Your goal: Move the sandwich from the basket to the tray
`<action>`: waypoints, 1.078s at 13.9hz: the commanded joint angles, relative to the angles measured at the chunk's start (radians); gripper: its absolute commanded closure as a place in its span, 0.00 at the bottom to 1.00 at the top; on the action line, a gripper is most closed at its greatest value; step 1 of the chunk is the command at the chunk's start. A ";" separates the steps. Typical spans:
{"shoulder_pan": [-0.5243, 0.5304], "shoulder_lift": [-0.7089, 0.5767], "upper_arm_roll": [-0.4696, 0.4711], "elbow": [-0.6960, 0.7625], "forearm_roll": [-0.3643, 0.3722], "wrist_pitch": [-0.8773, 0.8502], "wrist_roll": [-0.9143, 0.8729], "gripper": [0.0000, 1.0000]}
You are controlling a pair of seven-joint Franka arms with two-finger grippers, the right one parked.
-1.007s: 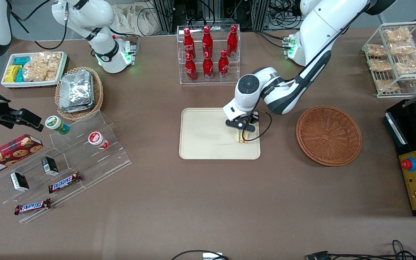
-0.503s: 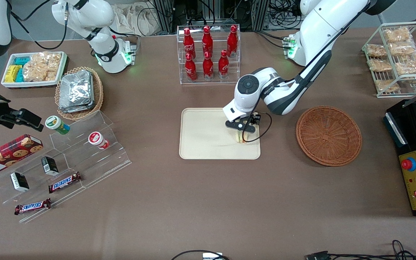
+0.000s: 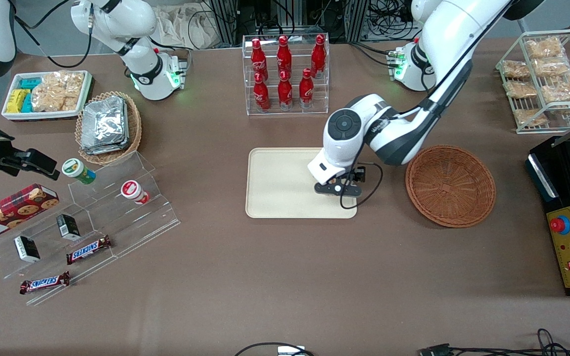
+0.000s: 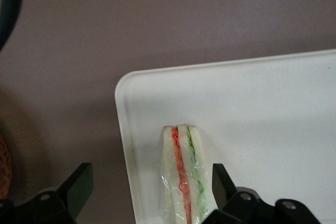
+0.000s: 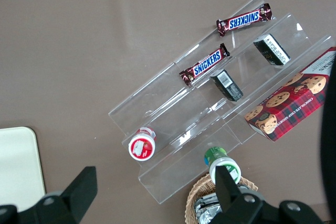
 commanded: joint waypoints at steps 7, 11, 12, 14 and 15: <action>0.182 -0.101 -0.008 0.119 -0.065 -0.145 -0.004 0.00; 0.245 -0.130 -0.011 0.165 -0.113 -0.241 0.013 0.00; 0.255 -0.135 -0.011 0.184 -0.133 -0.255 0.014 0.00; 0.287 -0.147 -0.011 0.201 -0.156 -0.281 0.014 0.00; 0.308 -0.159 -0.011 0.201 -0.170 -0.288 0.035 0.00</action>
